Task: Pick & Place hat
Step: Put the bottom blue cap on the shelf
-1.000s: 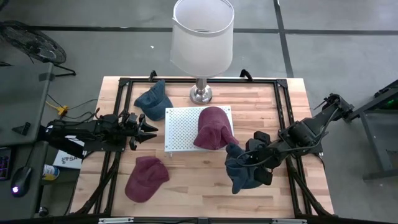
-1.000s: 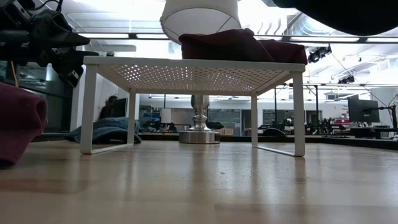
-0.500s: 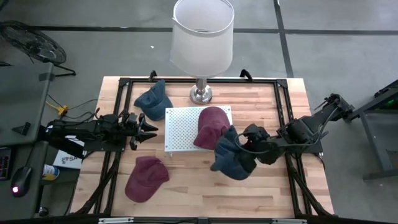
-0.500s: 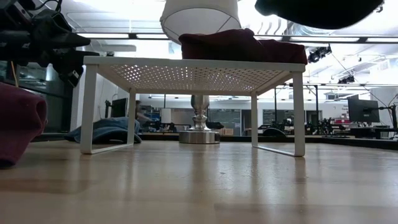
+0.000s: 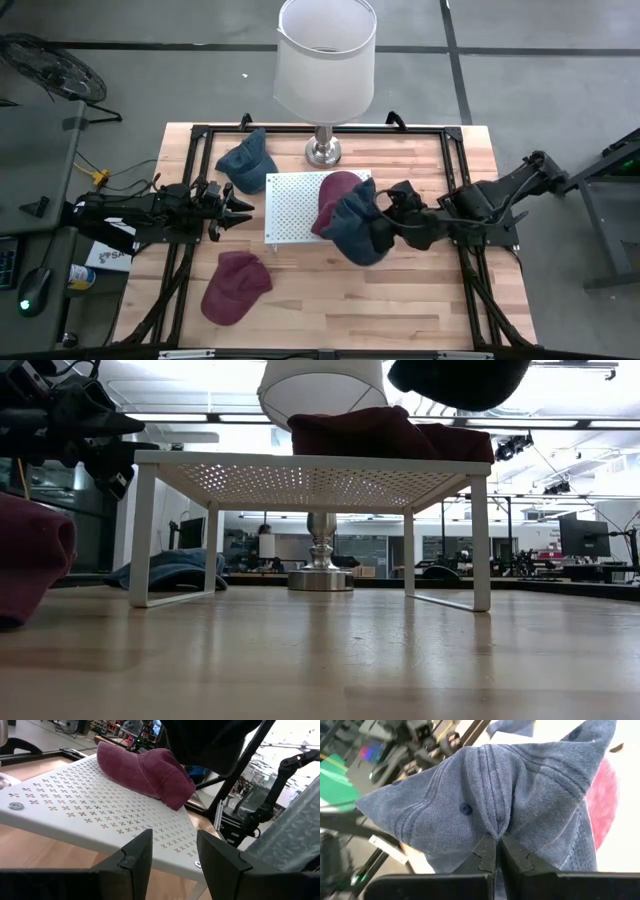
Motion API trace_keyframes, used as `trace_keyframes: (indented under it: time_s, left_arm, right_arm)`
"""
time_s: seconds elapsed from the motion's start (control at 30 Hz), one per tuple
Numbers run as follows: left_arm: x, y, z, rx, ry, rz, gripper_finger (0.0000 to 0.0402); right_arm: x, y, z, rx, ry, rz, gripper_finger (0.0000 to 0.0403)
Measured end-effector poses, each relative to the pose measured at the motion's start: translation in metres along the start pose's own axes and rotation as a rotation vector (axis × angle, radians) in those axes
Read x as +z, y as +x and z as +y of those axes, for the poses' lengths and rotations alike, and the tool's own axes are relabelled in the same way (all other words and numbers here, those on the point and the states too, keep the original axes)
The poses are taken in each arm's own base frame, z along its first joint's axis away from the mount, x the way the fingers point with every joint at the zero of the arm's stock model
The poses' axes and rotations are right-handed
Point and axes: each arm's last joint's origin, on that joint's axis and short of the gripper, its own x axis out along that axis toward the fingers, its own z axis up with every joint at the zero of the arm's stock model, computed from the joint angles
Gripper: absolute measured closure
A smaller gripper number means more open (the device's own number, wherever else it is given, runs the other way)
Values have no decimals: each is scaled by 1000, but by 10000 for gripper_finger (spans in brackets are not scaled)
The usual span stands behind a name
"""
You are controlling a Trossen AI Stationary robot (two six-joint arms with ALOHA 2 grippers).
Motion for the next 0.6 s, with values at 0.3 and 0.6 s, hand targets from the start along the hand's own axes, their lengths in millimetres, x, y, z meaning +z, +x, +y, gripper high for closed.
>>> trace_keyframes:
  time_s: [0.3,0.6]
  left_arm:
    - [1,0,0,19,-142,-14,247]
    - [13,-3,-6,-22,-219,-24,247]
  right_arm:
    - [6,13,6,18,-70,-60,403]
    - [8,13,8,27,-64,-91,403]
